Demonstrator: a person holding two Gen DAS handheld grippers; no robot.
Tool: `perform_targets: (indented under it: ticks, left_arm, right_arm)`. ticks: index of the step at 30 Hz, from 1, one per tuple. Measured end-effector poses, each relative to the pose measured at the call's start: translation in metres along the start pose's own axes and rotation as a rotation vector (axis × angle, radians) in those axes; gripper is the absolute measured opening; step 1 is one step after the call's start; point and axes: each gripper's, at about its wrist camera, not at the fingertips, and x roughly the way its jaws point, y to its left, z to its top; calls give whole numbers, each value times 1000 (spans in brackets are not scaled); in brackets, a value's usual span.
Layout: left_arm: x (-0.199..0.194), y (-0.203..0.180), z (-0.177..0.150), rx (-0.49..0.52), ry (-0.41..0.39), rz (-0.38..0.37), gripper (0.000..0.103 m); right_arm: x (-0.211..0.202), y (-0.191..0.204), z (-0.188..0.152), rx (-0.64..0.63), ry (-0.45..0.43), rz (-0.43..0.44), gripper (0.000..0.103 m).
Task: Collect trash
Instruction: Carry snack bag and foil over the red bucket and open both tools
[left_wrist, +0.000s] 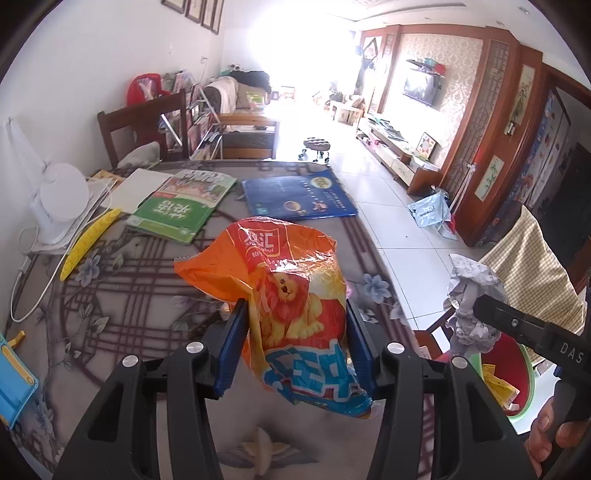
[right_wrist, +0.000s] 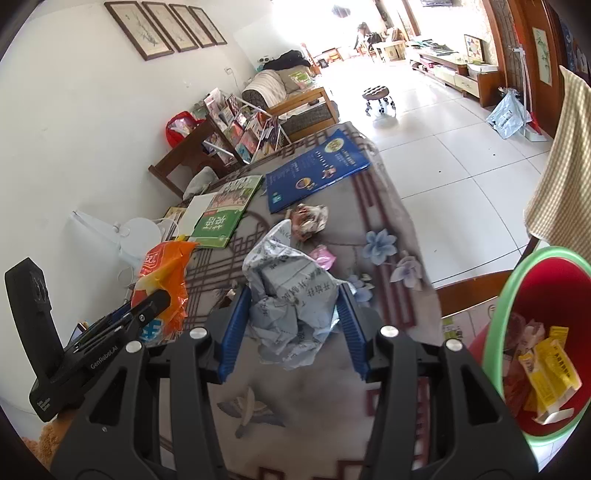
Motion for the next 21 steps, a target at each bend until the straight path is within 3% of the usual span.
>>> perform_targets:
  ticks: [21]
  left_arm:
    - [3, -93, -7, 108, 14, -70, 49]
  right_arm:
    - [-53, -85, -5, 114, -65, -46, 47]
